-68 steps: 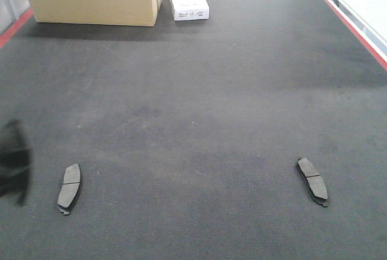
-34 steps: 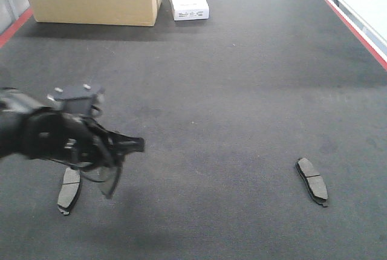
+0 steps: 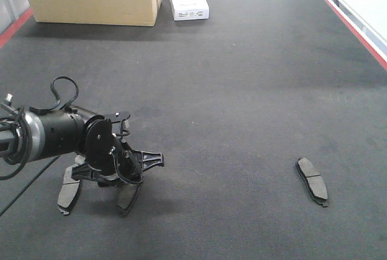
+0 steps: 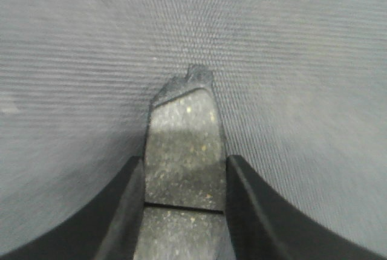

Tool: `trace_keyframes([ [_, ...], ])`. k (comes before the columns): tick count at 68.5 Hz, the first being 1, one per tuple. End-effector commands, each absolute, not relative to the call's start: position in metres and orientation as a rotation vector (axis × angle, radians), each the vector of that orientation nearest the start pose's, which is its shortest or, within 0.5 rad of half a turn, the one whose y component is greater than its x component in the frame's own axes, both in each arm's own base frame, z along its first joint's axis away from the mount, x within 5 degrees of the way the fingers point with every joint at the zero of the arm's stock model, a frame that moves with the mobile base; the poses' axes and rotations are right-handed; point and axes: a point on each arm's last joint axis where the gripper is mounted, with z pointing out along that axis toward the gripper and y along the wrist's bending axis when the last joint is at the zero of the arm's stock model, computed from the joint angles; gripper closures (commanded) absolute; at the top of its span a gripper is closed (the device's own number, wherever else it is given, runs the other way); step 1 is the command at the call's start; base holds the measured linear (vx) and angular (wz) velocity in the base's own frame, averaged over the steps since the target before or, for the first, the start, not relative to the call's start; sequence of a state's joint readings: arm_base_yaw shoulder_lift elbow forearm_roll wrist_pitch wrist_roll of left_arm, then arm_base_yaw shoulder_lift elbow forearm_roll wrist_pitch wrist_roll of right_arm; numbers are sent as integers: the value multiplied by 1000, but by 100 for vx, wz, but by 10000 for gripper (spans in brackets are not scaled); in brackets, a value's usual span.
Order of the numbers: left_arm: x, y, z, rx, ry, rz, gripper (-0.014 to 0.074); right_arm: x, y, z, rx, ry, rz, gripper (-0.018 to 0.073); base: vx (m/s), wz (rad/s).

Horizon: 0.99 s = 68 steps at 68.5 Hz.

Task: Move and align brake pads A on conveyor
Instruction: 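Lower the left gripper's brake pad onto the belt beside the nearest pad, then open the left gripper and lift it away from the placed pad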

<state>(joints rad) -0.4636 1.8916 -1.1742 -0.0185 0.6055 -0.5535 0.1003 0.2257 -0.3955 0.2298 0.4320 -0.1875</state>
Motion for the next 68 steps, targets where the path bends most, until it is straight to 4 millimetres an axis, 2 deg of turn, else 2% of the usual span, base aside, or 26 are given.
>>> trace_keyframes([
  [1,338,-174,182,-155,2755,-327,353,59,12,312,-111,1614,154,566,0,0],
  [16,338,-173,180,-131,2770,-297,192,59,12,312,-111,1614,154,566,0,0],
  [29,334,-168,198,-13,2728,-207,178,59,12,312,-111,1614,154,566,0,0],
  [38,327,-161,228,27,2665,-185,179,59,12,312,-111,1614,154,566,0,0],
  [49,306,-146,276,41,2577,-176,179,59,12,312,-111,1614,154,566,0,0],
  [58,280,-137,316,64,2512,-201,179,59,12,312,-111,1614,154,566,0,0],
  [68,241,-129,358,95,2427,-261,179,59,12,312,-111,1614,154,566,0,0],
])
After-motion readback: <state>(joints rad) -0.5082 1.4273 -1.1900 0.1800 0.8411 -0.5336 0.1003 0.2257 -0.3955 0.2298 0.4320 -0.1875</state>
